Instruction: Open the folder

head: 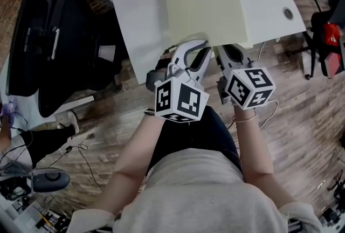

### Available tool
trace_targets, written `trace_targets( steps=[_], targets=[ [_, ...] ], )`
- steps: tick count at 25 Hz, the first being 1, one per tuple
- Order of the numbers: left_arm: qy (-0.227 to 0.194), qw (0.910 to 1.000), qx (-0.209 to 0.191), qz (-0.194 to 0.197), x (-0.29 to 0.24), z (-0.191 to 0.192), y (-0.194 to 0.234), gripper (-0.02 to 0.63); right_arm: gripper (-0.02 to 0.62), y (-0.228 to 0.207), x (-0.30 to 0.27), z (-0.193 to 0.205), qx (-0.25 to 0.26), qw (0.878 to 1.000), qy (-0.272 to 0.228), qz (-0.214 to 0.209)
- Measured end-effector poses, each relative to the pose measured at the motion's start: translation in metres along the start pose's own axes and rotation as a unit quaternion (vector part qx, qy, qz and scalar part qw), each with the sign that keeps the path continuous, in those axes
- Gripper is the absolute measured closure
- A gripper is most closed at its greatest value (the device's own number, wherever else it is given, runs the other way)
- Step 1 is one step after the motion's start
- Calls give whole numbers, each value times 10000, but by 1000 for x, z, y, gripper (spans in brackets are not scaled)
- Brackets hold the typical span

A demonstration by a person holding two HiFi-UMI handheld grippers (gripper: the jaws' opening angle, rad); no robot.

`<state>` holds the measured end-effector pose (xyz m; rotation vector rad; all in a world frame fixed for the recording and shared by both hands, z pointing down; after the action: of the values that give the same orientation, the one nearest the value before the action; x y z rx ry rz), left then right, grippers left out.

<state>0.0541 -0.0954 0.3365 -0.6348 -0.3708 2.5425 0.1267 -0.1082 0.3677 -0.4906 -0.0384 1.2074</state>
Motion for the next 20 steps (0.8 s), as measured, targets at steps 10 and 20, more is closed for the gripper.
trace_targets(
  steps=[10,20],
  targets=[
    [58,9973,448,-580,31,-3,-3,561,574,21,1,-13,156,9983,-57,-556],
    [10,9936,802,-798,63,7,-1,568,574,55,-15,-15,290,9950,-16,-959]
  ],
)
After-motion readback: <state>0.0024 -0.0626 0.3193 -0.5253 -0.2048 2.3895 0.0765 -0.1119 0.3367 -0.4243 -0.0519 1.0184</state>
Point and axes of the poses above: the fingertips, and each gripper's own axes: x backward along the fingers, y to its left, z out of its underside, the point moved 4 cm from there along x, backward along the fingers, and after that the axes turned 7 degrees about -y, right-handed, at the moved point
